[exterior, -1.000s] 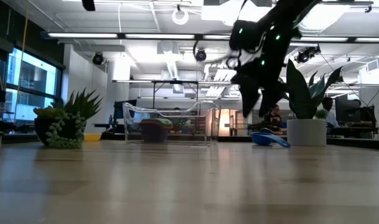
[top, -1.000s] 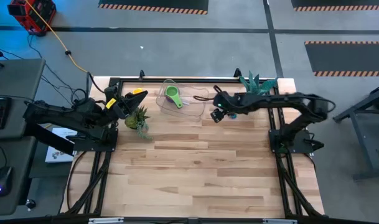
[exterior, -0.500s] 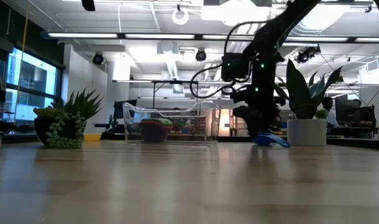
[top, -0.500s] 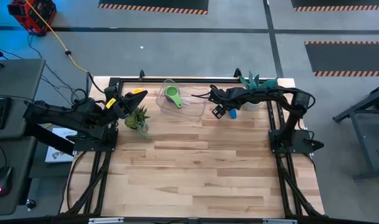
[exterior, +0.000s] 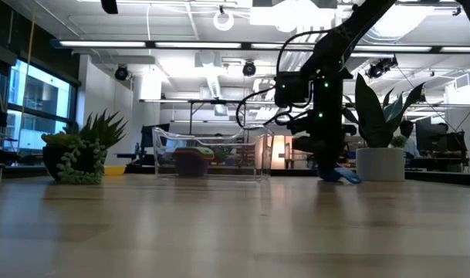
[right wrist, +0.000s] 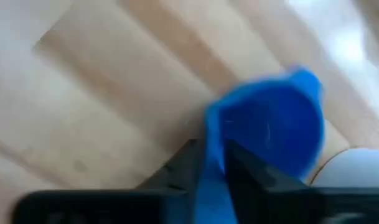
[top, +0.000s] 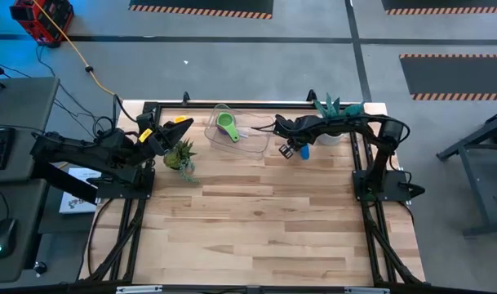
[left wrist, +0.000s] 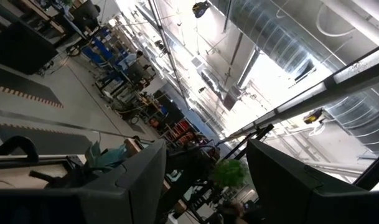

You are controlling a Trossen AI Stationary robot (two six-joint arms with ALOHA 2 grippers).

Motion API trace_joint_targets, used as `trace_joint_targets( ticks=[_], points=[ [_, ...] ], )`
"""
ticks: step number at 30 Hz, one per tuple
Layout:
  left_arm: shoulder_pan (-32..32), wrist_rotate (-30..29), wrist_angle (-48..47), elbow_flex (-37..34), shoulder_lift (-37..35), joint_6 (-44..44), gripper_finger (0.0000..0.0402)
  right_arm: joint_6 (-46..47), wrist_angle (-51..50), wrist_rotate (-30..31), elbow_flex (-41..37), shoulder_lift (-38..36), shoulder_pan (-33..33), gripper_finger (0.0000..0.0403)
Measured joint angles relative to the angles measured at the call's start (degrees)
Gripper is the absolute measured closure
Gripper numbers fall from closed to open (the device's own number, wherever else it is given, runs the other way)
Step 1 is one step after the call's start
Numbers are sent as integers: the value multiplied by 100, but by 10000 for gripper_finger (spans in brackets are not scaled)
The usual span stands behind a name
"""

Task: Nest measuring cups in basket
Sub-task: Stack the blue measuring cup on top of the green measuring cup on the transparent bin

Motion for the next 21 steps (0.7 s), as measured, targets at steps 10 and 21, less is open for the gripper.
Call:
trace_joint_targets(
  ticks=[10, 21],
  points=[
    [0, 8, -3, 0, -1, 76, 186, 724, -733, -446, -2, -769, 1195, 392],
    [0, 35, 3, 0, -323, 669, 186, 2507, -1257, -645, 1043, -1854, 2216, 399]
  ],
)
